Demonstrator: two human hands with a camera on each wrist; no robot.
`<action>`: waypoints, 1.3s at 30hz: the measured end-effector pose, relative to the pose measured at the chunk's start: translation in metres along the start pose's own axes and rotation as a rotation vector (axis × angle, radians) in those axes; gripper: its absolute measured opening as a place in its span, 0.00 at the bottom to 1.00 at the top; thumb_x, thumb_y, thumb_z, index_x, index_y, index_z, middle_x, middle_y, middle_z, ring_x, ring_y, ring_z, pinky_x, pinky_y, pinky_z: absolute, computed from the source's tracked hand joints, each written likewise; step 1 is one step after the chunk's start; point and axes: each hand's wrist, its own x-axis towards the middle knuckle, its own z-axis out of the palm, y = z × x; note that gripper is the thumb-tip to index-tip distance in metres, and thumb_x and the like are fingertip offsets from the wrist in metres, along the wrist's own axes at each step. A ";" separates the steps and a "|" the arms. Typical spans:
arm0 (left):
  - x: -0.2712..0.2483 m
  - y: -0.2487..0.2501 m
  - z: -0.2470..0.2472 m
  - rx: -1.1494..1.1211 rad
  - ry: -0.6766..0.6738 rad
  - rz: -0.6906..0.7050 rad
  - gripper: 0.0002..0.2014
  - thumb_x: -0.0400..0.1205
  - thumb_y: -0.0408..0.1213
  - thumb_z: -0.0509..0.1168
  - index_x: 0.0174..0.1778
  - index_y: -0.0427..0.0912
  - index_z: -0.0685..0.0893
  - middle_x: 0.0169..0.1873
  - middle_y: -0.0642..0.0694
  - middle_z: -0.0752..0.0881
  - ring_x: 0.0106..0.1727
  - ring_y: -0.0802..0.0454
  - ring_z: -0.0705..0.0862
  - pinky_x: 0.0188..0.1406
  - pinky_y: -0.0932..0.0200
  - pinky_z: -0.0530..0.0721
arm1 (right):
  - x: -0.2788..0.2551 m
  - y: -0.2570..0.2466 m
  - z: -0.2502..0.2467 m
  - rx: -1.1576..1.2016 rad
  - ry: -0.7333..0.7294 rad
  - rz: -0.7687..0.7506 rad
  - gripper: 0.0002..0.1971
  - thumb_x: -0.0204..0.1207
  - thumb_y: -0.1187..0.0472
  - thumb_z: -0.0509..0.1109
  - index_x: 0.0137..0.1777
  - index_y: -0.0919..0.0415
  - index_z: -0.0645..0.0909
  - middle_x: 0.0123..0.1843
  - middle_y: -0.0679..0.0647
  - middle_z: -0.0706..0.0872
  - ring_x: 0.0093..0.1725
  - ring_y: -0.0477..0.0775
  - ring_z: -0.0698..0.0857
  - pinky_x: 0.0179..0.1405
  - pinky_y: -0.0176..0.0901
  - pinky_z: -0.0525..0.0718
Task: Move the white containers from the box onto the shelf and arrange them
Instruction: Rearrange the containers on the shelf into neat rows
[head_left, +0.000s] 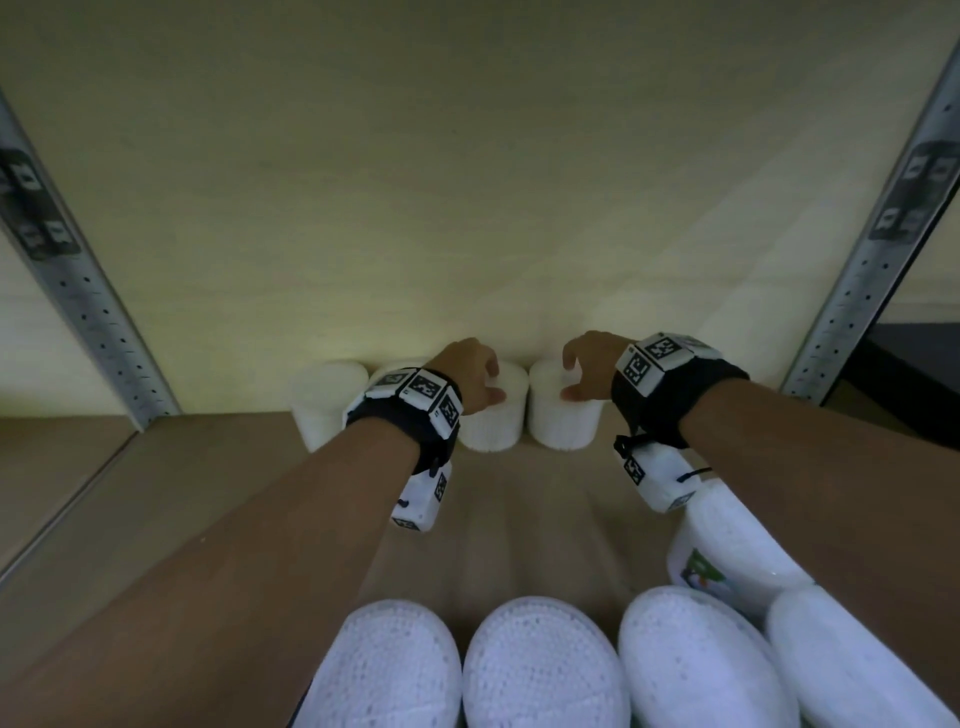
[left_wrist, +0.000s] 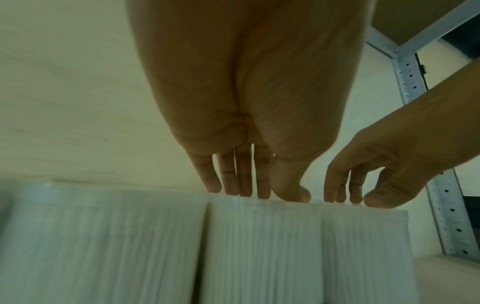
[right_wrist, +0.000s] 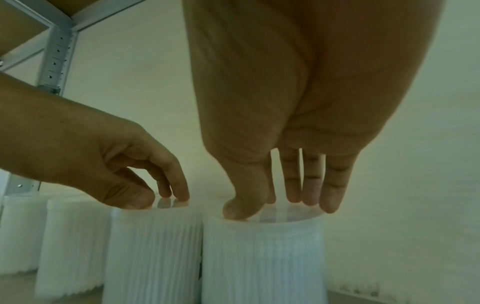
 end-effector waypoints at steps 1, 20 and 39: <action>-0.001 0.000 0.000 -0.005 0.004 0.003 0.22 0.79 0.44 0.69 0.66 0.37 0.80 0.68 0.39 0.77 0.67 0.42 0.78 0.64 0.53 0.77 | -0.001 0.001 -0.001 -0.001 -0.008 -0.007 0.26 0.80 0.52 0.67 0.73 0.65 0.73 0.72 0.62 0.76 0.69 0.61 0.78 0.66 0.46 0.76; -0.004 0.002 0.002 -0.036 0.017 -0.027 0.21 0.79 0.43 0.69 0.66 0.37 0.80 0.67 0.39 0.77 0.67 0.41 0.78 0.65 0.51 0.78 | -0.002 -0.003 0.007 -0.008 0.032 0.083 0.33 0.80 0.43 0.63 0.77 0.66 0.66 0.77 0.63 0.69 0.74 0.62 0.72 0.72 0.51 0.72; -0.005 0.001 0.004 -0.030 0.021 -0.011 0.21 0.80 0.42 0.68 0.66 0.37 0.80 0.69 0.38 0.75 0.69 0.41 0.76 0.67 0.51 0.75 | -0.005 -0.005 0.006 0.007 0.008 0.084 0.32 0.79 0.41 0.63 0.75 0.64 0.70 0.75 0.63 0.70 0.72 0.63 0.74 0.70 0.51 0.74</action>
